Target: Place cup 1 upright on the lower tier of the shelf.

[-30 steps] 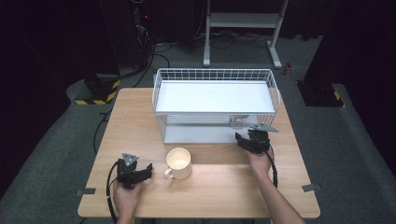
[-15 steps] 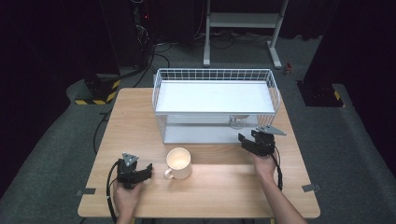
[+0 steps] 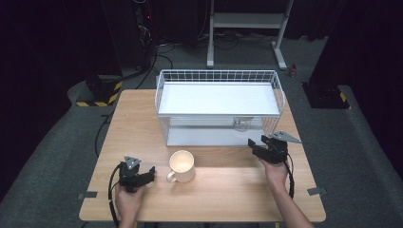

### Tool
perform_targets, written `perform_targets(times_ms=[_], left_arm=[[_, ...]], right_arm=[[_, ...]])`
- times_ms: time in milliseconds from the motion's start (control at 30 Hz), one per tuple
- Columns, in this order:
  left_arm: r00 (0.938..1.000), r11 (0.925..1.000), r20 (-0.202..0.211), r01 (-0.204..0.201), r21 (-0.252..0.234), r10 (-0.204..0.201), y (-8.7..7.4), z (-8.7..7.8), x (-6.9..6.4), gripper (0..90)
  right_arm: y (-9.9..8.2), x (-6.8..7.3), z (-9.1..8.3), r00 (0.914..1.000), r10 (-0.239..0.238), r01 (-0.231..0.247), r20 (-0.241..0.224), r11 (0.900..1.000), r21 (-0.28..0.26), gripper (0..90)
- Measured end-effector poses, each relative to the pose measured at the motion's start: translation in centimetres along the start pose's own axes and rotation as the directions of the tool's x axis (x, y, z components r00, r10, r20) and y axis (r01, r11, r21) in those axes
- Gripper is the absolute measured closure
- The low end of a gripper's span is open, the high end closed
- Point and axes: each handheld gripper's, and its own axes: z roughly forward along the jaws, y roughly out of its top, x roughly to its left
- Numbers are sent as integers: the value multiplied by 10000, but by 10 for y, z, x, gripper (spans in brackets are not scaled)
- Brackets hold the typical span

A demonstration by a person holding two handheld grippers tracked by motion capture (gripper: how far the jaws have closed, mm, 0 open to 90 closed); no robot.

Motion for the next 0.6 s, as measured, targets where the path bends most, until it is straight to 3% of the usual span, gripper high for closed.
perform_targets(times_ms=[600], left_arm=[[10000, 10000, 2, -2, 3, 2, 0, 0, 0, 205]], right_arm=[[-4, -8, -19, 9997, 123, -129, -225, 9995, -288, 342]])
